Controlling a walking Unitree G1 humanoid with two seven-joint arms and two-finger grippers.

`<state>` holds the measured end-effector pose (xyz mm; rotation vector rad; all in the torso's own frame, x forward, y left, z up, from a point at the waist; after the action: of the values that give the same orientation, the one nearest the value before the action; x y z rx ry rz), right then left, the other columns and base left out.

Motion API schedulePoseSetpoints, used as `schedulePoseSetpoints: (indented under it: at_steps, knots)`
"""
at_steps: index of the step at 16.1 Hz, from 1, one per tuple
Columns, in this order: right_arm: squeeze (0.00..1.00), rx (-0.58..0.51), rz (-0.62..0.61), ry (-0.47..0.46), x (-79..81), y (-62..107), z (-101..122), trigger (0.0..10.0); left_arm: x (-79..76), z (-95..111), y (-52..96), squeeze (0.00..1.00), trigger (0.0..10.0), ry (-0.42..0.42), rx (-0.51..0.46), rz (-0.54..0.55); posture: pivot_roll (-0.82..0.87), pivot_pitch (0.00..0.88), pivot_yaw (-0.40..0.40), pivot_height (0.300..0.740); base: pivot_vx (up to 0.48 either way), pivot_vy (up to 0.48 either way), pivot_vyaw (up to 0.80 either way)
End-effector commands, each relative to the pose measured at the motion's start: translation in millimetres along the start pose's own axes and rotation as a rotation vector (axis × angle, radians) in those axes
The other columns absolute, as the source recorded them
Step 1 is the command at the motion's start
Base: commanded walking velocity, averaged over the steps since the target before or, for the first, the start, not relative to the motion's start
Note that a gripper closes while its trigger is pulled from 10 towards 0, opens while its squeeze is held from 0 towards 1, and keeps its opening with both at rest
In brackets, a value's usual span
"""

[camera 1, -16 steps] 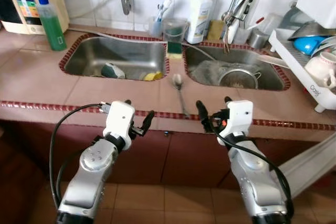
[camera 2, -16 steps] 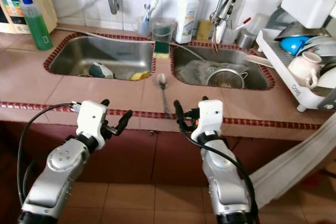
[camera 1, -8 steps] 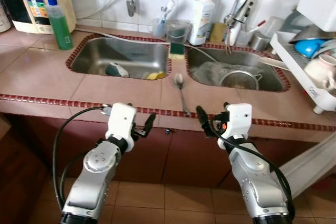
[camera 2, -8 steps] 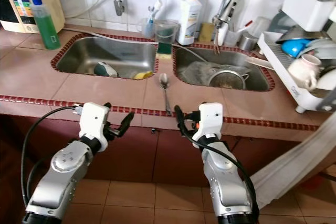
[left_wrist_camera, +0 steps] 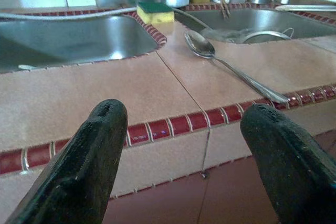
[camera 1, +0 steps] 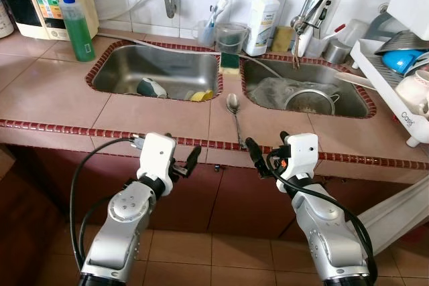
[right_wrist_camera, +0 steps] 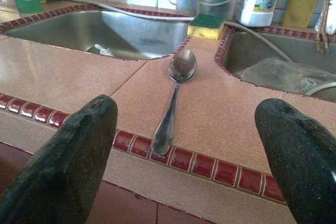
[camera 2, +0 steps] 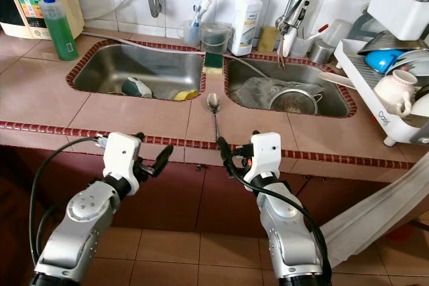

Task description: Kitchen organization

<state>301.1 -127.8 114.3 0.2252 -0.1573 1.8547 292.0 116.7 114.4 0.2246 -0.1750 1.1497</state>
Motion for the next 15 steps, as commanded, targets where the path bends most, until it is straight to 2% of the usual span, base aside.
schedulePoseSetpoints:
  at_steps: [1, 3, 10, 15]
  knots:
    - [0.00, -0.023, 0.007, 0.009, -1.2, 1.7, 6.2, 10.0, -1.0, 4.7, -0.8, 0.00, 10.0, 0.003, -0.014, -0.011, -0.02, 0.000, -0.082, 0.740, 0.000, 0.000, 0.00]
    - [0.00, -0.026, 0.013, 0.007, 0.6, 1.6, 7.1, 10.0, 1.2, 4.2, -3.2, 0.00, 10.0, 0.030, -0.009, -0.005, -0.02, 0.000, -0.081, 0.740, 0.000, 0.000, 0.00]
    - [0.00, -0.024, 0.031, 0.004, 3.9, 5.1, 5.3, 10.0, -1.2, 4.8, -2.8, 0.00, 10.0, 0.038, -0.006, -0.016, -0.02, 0.000, -0.078, 0.740, 0.000, 0.000, 0.00]
    - [0.00, -0.024, 0.036, 0.004, 4.8, 5.6, 5.3, 10.0, -2.2, 6.6, -3.3, 0.00, 10.0, 0.023, -0.011, -0.017, -0.02, 0.000, -0.078, 0.740, 0.244, 0.000, 0.00]
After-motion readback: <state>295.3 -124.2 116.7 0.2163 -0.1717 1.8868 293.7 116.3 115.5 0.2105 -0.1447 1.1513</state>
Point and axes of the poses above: a point about 5 cm out from each wrist's last joint towards the gripper, its own y axis pointing back from the gripper into the wrist, its own z axis along the axis of the wrist's last joint, x = y × z, the point moved 1 cm from there along -y, pointing out of the wrist towards the gripper, and after that the axes turned 11 degrees about -y, right-handed, at the moved point
